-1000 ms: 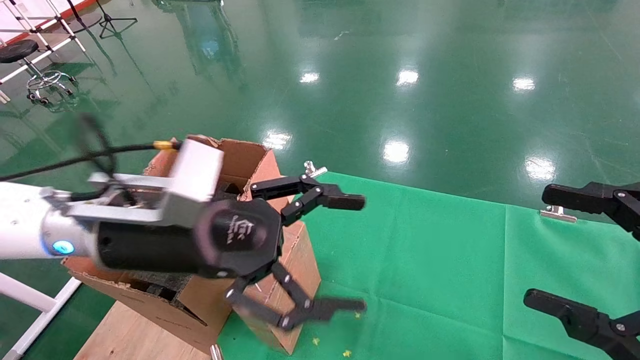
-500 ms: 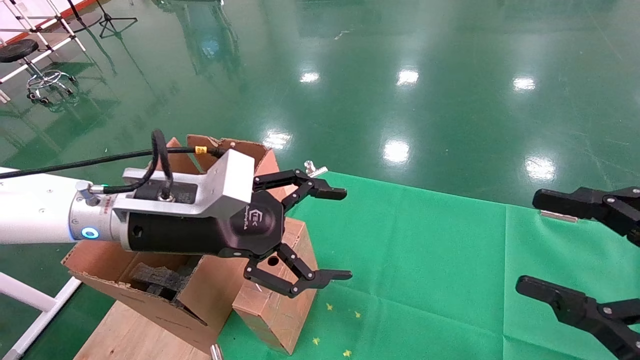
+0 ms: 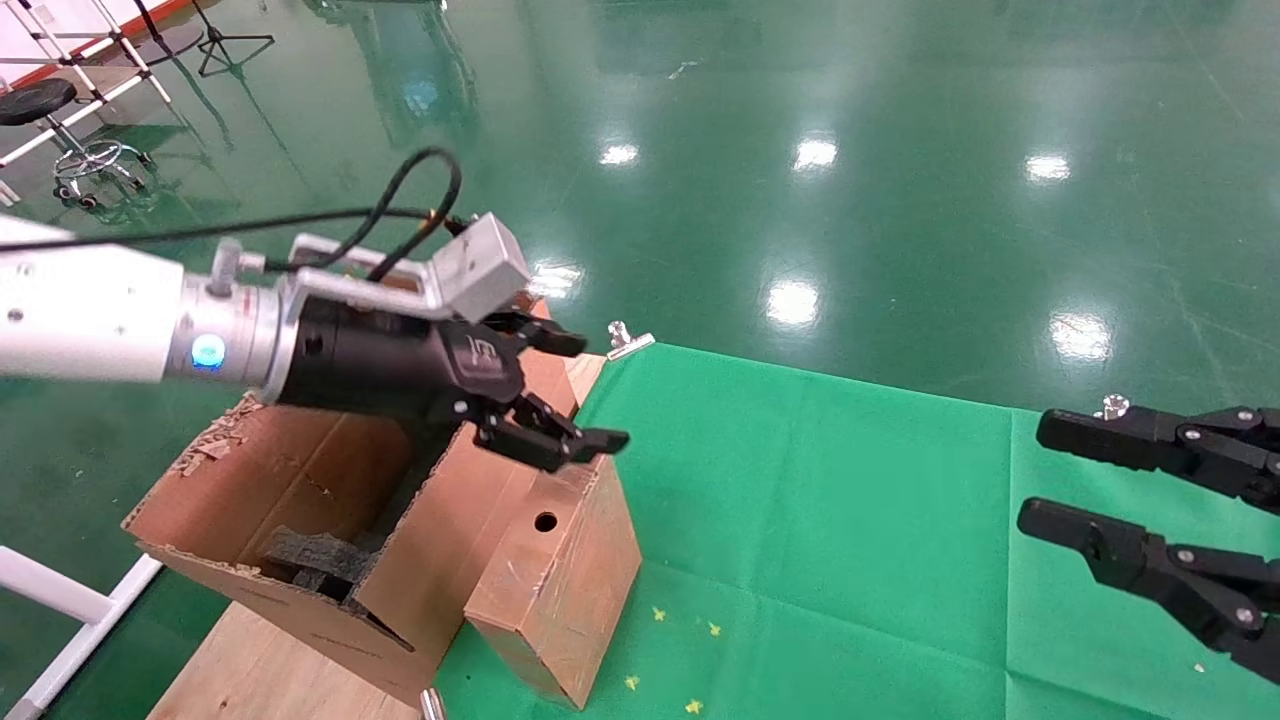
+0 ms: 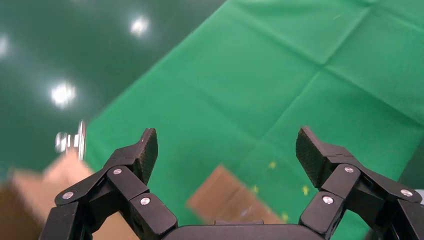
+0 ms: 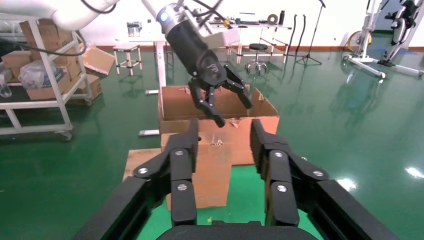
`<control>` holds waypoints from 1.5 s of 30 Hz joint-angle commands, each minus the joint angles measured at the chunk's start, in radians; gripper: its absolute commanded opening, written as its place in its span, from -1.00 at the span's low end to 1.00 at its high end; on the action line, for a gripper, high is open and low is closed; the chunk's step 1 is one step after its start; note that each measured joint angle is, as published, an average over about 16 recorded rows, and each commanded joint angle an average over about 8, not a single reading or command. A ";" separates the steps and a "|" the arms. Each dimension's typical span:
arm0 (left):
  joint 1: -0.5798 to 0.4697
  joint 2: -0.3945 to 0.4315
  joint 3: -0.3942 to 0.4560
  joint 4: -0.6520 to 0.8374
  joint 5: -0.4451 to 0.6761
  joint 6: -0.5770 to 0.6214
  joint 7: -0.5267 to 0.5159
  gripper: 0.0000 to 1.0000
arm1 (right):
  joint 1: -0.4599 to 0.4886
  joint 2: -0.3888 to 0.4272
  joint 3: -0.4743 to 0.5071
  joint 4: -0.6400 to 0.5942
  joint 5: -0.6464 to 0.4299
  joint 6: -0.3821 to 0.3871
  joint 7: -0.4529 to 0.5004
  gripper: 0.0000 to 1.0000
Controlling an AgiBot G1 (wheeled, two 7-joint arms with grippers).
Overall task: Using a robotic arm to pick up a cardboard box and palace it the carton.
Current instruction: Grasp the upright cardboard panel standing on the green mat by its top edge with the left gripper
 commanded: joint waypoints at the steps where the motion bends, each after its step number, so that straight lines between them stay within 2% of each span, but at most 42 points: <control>1: -0.061 0.013 0.030 -0.002 0.071 0.028 -0.118 1.00 | 0.000 0.000 0.000 0.000 0.000 0.000 0.000 -1.00; 8: -0.151 0.047 0.123 -0.004 0.190 0.114 -0.419 1.00 | 0.000 0.000 0.000 0.000 0.000 0.000 0.000 -1.00; 13: -0.151 0.054 0.169 -0.006 0.186 0.107 -0.536 1.00 | 0.000 0.000 0.000 0.000 0.000 0.000 0.000 -1.00; 23: -0.139 0.077 0.237 -0.009 0.193 0.096 -0.563 1.00 | 0.000 0.000 0.000 0.000 0.000 0.000 0.000 -1.00; 39: -0.147 0.112 0.352 -0.008 0.174 0.107 -0.546 1.00 | 0.000 0.000 0.000 0.000 0.000 0.000 0.000 -1.00; 40: -0.149 0.111 0.357 -0.008 0.172 0.107 -0.545 1.00 | 0.000 0.000 0.000 0.000 0.000 0.000 0.000 -0.95; 44: -0.153 0.109 0.369 -0.008 0.167 0.106 -0.542 1.00 | 0.000 0.000 0.000 0.000 0.000 0.000 0.000 0.05; 45: -0.154 0.109 0.370 -0.008 0.167 0.106 -0.541 0.88 | 0.000 0.000 0.000 0.000 0.000 0.000 0.000 0.30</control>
